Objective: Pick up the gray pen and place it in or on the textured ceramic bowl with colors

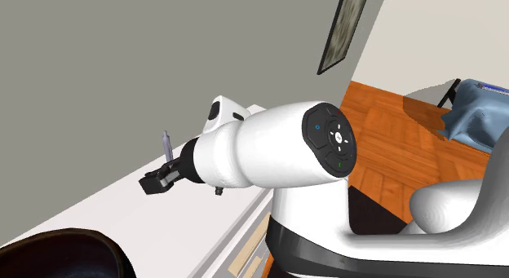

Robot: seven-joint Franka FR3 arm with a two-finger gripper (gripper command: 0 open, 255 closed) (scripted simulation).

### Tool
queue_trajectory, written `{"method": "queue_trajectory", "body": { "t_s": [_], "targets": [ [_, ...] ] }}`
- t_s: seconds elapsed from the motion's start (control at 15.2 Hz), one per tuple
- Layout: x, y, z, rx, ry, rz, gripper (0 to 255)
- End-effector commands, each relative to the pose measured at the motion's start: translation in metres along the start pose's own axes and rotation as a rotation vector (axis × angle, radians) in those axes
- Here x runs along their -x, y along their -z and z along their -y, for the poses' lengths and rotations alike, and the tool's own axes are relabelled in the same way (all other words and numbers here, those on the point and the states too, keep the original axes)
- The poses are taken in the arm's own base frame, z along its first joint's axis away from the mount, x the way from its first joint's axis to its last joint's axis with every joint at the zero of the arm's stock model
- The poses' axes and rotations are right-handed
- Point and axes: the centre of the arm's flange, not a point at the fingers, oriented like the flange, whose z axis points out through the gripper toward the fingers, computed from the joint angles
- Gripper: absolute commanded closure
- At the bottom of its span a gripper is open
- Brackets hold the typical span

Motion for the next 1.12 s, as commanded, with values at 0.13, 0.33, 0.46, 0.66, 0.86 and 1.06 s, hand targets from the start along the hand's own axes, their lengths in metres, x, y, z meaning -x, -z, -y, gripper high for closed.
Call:
{"method": "queue_trajectory", "body": {
  "t_s": [0.13,0.33,0.46,0.66,0.86,1.06],
  "targets": [
    [0.000,0.000,0.000,0.000,0.000,0.000,255],
    [0.000,0.000,0.000,0.000,0.000,0.000,255],
    [0.000,0.000,0.000,0.000,0.000,0.000,255],
    [-0.004,0.003,0.000,0.000,0.000,0.000,255],
    [-0.017,0.013,0.000,0.000,0.000,0.000,255],
    [-0.029,0.023,0.000,0.000,0.000,0.000,255]
  ]
}}
